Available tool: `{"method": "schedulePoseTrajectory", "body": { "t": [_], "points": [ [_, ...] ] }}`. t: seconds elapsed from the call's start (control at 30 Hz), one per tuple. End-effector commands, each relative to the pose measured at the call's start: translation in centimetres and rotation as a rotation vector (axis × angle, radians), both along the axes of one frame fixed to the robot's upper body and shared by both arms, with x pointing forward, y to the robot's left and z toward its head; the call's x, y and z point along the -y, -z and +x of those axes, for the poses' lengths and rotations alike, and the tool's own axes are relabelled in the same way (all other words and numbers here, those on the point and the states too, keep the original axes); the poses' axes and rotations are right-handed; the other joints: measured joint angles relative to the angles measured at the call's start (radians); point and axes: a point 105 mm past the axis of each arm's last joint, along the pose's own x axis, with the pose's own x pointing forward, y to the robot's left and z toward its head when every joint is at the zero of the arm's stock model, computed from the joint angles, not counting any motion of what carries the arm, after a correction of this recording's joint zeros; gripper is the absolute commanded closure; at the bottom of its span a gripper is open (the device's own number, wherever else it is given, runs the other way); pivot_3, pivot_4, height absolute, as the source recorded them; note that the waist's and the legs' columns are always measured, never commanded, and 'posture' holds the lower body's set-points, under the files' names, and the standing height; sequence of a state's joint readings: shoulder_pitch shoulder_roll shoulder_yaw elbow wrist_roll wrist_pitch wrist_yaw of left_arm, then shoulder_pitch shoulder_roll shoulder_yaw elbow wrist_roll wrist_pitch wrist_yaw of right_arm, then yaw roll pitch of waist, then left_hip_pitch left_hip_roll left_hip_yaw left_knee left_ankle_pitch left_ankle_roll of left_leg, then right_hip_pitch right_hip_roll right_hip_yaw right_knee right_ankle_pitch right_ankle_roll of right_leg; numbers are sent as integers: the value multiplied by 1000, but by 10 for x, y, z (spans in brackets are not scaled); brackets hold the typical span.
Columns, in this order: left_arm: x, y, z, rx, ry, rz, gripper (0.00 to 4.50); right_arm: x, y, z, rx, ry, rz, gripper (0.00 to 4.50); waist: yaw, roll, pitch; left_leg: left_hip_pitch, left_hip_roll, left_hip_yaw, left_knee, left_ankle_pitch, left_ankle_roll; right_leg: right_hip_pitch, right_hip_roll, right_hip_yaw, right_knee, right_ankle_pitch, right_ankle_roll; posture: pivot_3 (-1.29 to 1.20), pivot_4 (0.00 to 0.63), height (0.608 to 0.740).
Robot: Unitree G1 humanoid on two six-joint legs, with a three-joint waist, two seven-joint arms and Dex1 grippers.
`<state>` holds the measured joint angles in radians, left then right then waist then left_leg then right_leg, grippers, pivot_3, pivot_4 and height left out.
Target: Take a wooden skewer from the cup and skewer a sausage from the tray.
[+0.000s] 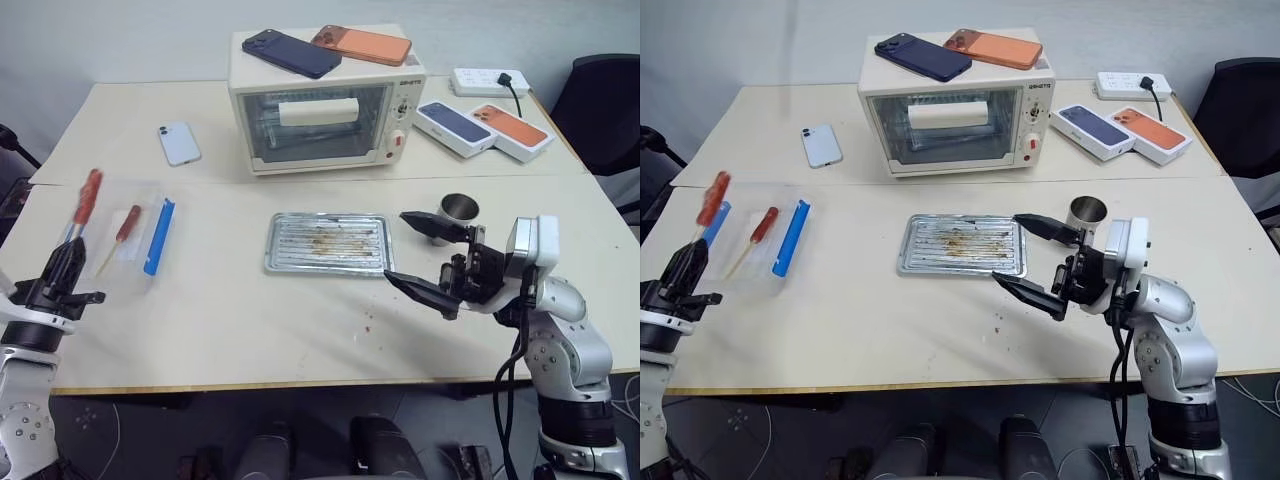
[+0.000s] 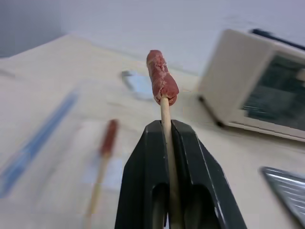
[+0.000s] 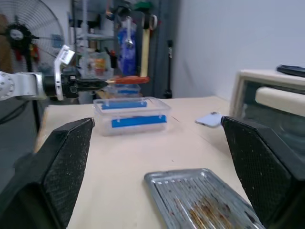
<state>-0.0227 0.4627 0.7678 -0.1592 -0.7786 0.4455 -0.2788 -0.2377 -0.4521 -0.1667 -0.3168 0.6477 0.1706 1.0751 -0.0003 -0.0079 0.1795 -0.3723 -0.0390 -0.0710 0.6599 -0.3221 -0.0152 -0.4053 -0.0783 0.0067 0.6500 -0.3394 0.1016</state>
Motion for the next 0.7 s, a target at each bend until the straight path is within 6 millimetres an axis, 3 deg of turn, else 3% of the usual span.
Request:
{"method": "schedulePoseTrajectory", "body": {
  "t": [0.03, 0.23, 0.37, 0.4, 0.53, 0.7],
  "points": [
    [3, -3, 12, -39, 43, 73, 4226, 4, -5, -7, 71, 19, -28, 12, -1, 0, 0, 0, 0, 0, 0, 0, 0, 0, 0, 0, 0, 0, 0, 0, 150, 740],
    [11, -12, 22, -18, 101, 164, 3031, 8, 1, -7, 57, 26, -53, 0, -2, 0, 0, 0, 0, 0, 0, 0, 0, 0, 0, 0, 0, 0, 0, 0, 150, 740],
    [57, -22, 14, 31, 316, 444, 2079, 13, 21, -15, 2, 3, -126, 0, -3, 0, 0, 0, 1, 0, -3, 0, 0, 0, 0, 0, -3, 0, 0, 0, 150, 740],
    [70, -22, 10, 38, 383, 490, 2079, 15, 26, -17, -13, -7, -153, 0, -2, 0, 0, 0, 0, 0, -3, 0, 0, 0, 0, 0, -3, 0, 0, 0, 150, 740],
    [121, 18, -19, -107, 738, 776, 2079, 26, 49, -21, -77, -43, -256, 0, -4, 0, 0, 1, 0, 0, -4, 0, 0, 3, -1, 1, -7, 0, 0, 0, 150, 740],
    [143, 64, -54, -221, 947, 867, 2079, 34, 79, -23, -119, -107, -369, 0, -3, 1, 0, 12, 2, 1, -12, -1, 2, 12, 0, 1, -13, 0, -1, 0, 150, 740]
  ]
}}
